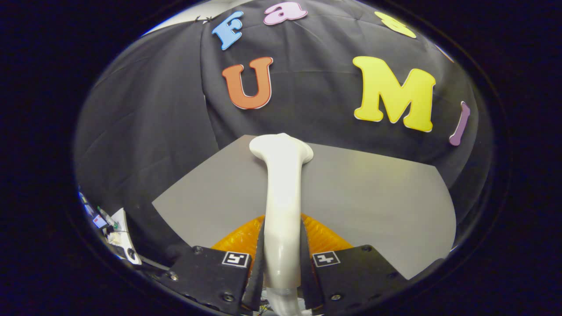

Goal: Iron the clothes twice with a garment steamer, once on the left side and once on the right side.

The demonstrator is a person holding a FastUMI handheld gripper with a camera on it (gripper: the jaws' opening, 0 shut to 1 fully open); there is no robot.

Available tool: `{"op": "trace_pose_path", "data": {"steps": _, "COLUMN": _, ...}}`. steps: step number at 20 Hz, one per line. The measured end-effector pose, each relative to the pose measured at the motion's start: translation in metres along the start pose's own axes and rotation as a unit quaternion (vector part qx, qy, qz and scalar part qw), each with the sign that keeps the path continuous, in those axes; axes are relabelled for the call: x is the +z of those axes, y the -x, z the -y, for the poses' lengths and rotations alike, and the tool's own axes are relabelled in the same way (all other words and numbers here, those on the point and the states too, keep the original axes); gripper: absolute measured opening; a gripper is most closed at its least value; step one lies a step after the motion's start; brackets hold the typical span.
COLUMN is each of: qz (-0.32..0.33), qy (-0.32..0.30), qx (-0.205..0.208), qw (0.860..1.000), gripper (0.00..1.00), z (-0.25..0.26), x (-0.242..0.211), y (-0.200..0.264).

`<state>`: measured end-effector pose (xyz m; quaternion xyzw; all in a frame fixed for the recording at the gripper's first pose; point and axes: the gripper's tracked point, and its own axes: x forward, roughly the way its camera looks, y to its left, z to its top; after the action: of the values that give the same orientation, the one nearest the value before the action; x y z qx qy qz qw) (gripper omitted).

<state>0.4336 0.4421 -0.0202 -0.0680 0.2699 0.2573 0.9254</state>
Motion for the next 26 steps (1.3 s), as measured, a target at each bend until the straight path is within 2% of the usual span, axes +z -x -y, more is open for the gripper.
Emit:
{"op": "trace_pose_path", "data": {"steps": 4, "qz": 0.038, "qy": -0.014, "qx": -0.011, "qw": 0.999, "gripper": 0.36, "z": 0.01, "x": 0.007, "y": 0.032}}
{"op": "trace_pose_path", "data": {"steps": 12, "qz": 0.134, "qy": -0.053, "qx": -0.005, "qw": 0.99, "gripper": 0.36, "z": 0.06, "x": 0.02, "y": 0.172}}
{"op": "trace_pose_path", "data": {"steps": 19, "qz": 0.219, "qy": -0.088, "qx": -0.046, "qw": 0.971, "gripper": 0.36, "z": 0.125, "x": 0.033, "y": 0.302}}
{"op": "trace_pose_path", "data": {"steps": 26, "qz": 0.283, "qy": -0.118, "qx": -0.1, "qw": 0.946, "gripper": 0.36, "z": 0.203, "x": 0.046, "y": 0.402}}
